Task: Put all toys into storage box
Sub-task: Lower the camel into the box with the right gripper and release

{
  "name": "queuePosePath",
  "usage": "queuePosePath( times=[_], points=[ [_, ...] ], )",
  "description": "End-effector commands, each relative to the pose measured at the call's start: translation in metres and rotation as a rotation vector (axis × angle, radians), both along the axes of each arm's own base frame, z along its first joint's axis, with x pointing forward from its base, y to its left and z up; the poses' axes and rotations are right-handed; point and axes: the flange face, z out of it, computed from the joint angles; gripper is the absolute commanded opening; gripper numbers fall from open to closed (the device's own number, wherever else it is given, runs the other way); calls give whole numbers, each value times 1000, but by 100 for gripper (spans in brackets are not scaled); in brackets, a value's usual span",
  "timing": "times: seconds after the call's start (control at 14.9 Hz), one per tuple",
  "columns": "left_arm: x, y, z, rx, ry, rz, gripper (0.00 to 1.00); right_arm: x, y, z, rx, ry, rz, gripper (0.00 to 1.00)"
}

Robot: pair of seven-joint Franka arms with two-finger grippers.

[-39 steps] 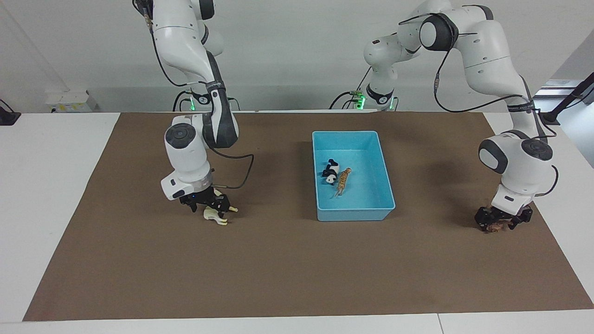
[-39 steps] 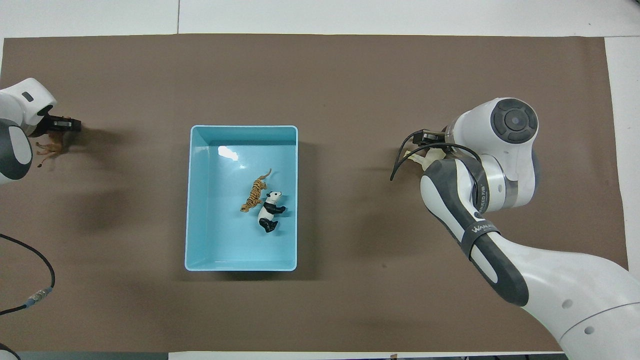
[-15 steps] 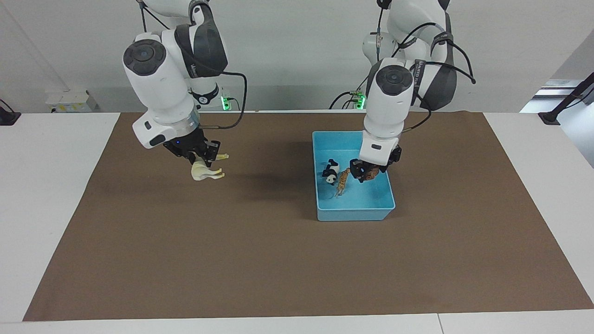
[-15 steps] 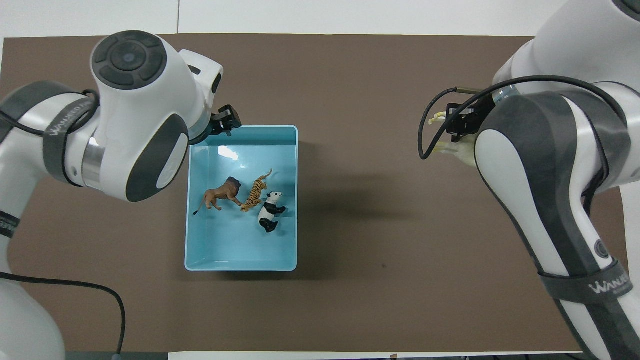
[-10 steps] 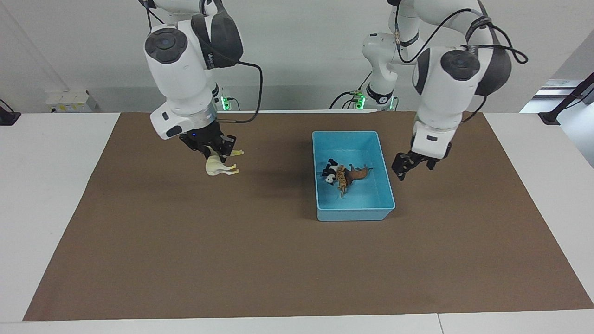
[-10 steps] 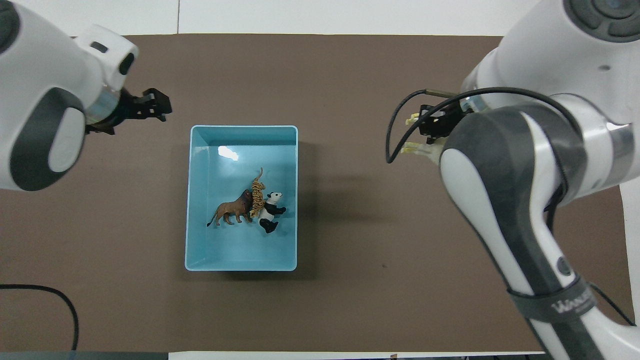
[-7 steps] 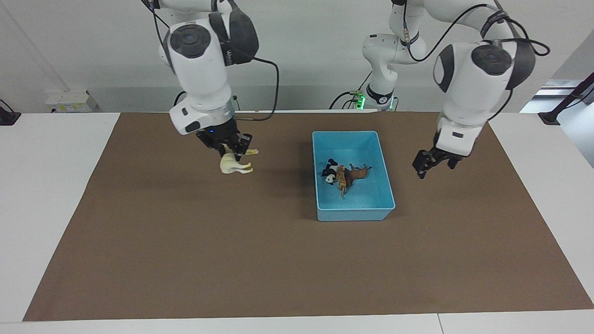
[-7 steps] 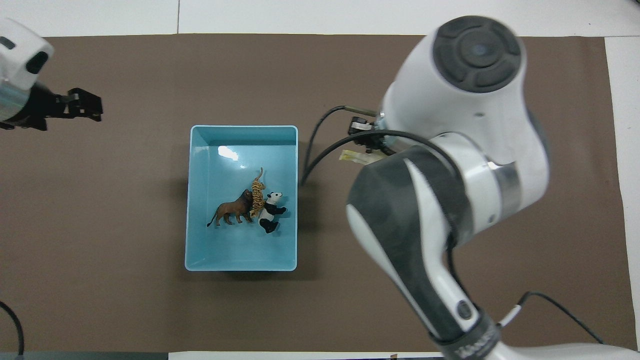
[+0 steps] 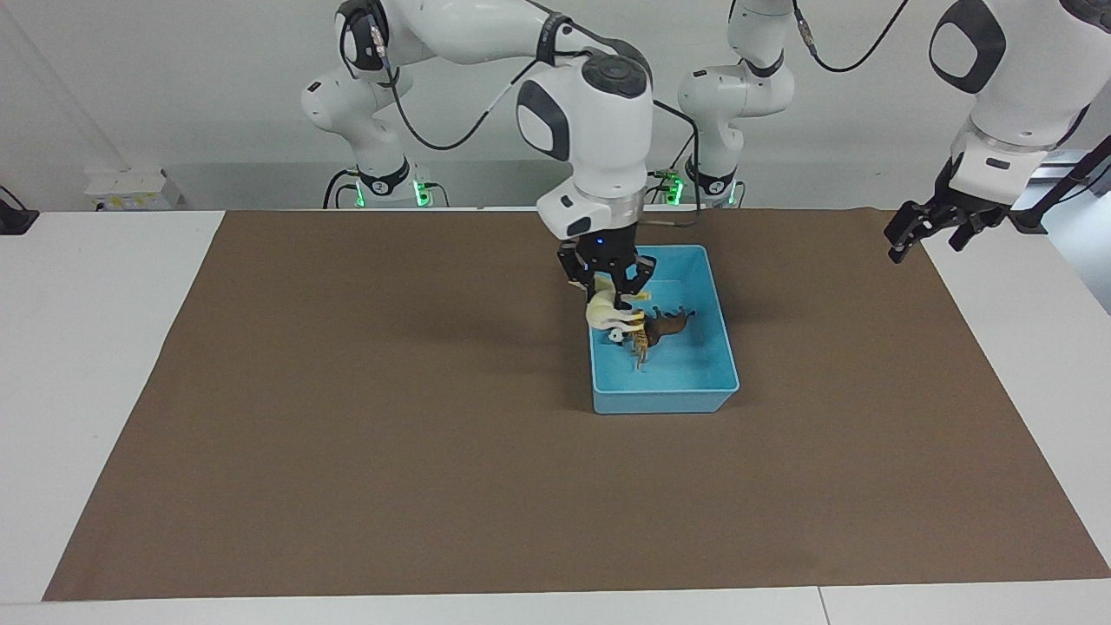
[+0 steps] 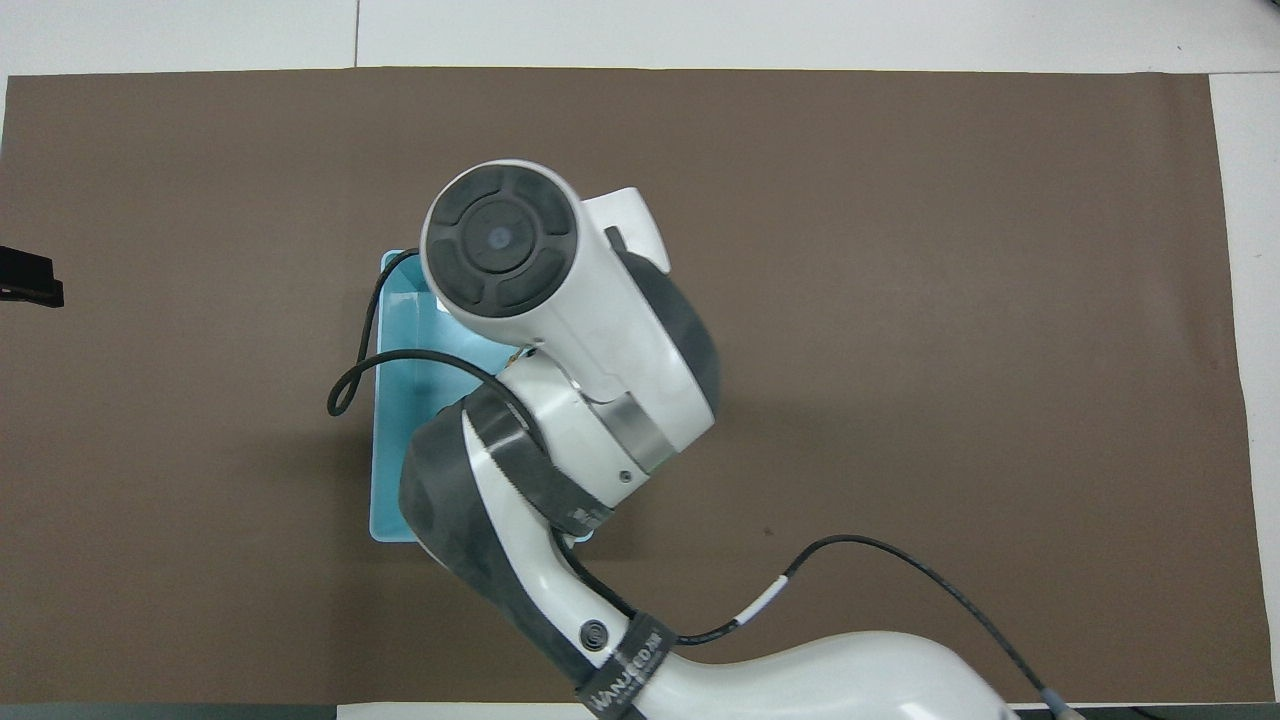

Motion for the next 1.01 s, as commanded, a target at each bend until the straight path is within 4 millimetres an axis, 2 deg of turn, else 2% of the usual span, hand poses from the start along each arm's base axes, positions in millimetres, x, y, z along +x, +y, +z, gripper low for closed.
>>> queuePosePath(
  times=[0.0,0.07,0.13,0.4,0.47,0.54,0.67,0.74,0.87,0.94],
  points=[
    [-18,-8,-9,-4,56,-17,100,-13,45,-24,9,-44,40,0],
    [-18,-7,-9,-3,48,-18,100,-18,50,-25,15,-40,46,0],
    [-14,-10,-8,-4,36,-25,100,-19,50,-24,13,-37,47,99],
    [-6,-19,-5,-46,-10,-35,100,-16,39,-25,-18,2,7,100],
    [-6,-19,-1,-47,-9,-35,100,-17,34,-19,-28,12,-21,100],
    [-9,-21,-1,-48,22,-35,100,-15,19,2,-28,16,-44,100],
    [-11,-28,2,-49,39,-47,100,9,-39,32,-37,31,-119,100],
    [-11,-28,0,-49,42,-47,100,21,-76,54,-13,38,-164,100],
    [-10,-29,-5,-47,52,-49,100,49,-169,88,33,44,-279,100],
    [-8,-30,-7,-49,58,-50,100,59,-205,95,38,44,-299,100]
  ],
)
